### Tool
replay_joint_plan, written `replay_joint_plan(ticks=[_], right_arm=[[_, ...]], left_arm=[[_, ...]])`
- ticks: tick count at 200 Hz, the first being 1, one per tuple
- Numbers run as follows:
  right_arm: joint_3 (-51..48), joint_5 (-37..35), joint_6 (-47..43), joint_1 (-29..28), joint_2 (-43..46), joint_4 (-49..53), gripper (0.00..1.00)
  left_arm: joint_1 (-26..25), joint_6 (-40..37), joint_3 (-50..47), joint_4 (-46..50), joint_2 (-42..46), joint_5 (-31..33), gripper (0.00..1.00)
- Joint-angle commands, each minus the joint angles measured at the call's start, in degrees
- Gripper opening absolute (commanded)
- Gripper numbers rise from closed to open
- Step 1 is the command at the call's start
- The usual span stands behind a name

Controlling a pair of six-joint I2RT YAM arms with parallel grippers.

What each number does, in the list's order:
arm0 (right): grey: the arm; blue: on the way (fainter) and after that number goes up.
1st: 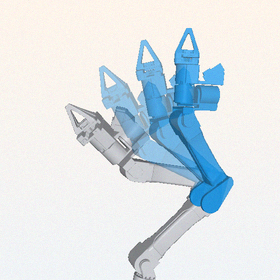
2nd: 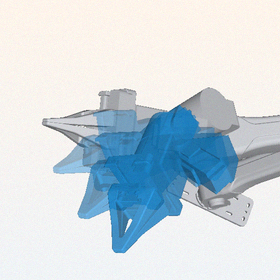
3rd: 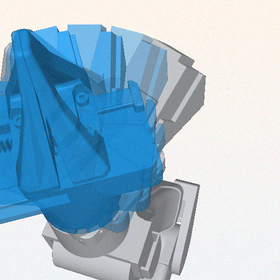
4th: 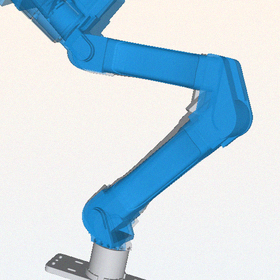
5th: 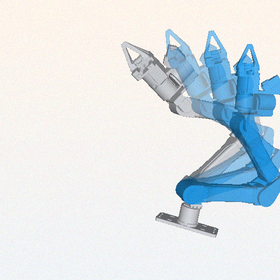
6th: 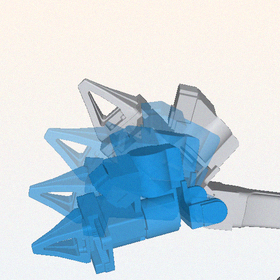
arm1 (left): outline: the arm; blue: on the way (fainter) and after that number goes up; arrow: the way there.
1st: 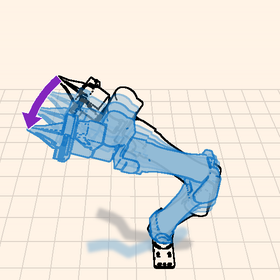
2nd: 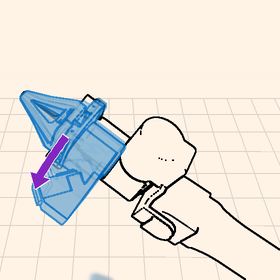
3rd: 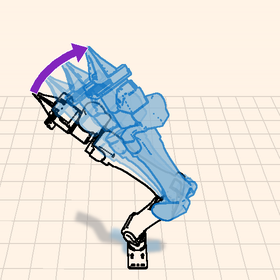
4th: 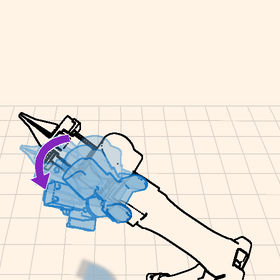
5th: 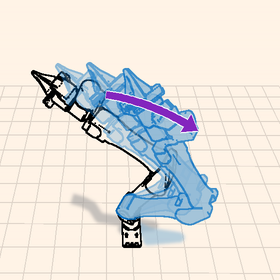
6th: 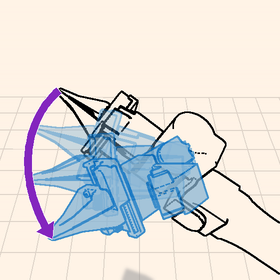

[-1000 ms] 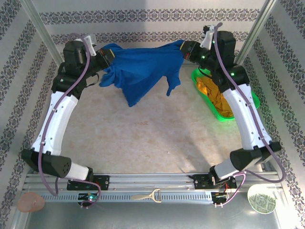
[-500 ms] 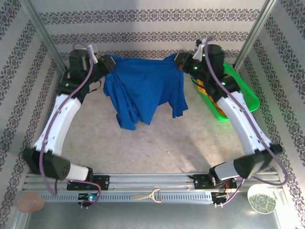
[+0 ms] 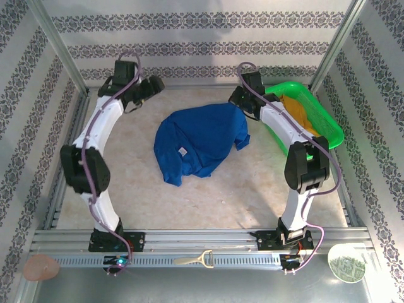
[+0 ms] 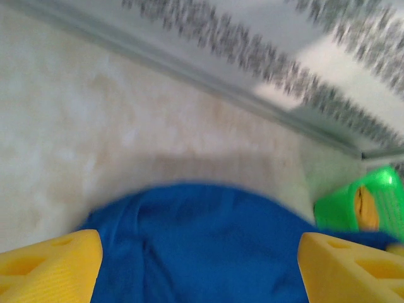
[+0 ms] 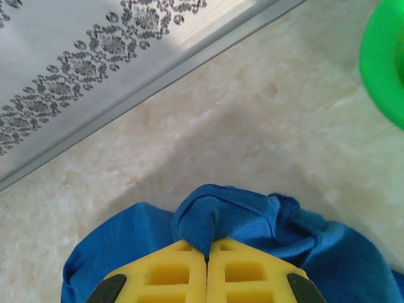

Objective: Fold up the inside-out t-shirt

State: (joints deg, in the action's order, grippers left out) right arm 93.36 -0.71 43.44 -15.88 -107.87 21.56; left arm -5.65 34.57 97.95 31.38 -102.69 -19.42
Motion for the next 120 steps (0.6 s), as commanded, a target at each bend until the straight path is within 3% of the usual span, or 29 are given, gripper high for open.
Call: replay_joint_plan(ticks=[1,25,47,83,120], right_arm=[[-1.62,-1.37,-1.87,-0.07,4.01,-1.98,0.0],[-6.08,-0.45,-2.31,-0.03,6.95,-3.6,0.0],[-9.48,0.4,-2.4,-0.04,8.85,-4.69,0.0],[-11.84,1.75,-2.66,-0.08,9.37,-5.56,0.0],[-12.8,2.38,-2.74,-0.04,9.56,-5.65,0.0]], left_arm=[[-2.14,0.85,-14.93,3.36,10.52,-0.65,0.82],[-6.46,2.89,-32.01,3.16,20.77,1.94,0.84],[-11.67,5.7,-40.94,1.39,25.46,3.81,0.87],[-16.78,6.79,-43.94,-2.06,21.68,5.23,0.92],[-20.37,3.78,-40.92,-2.52,12.87,8.08,0.9]])
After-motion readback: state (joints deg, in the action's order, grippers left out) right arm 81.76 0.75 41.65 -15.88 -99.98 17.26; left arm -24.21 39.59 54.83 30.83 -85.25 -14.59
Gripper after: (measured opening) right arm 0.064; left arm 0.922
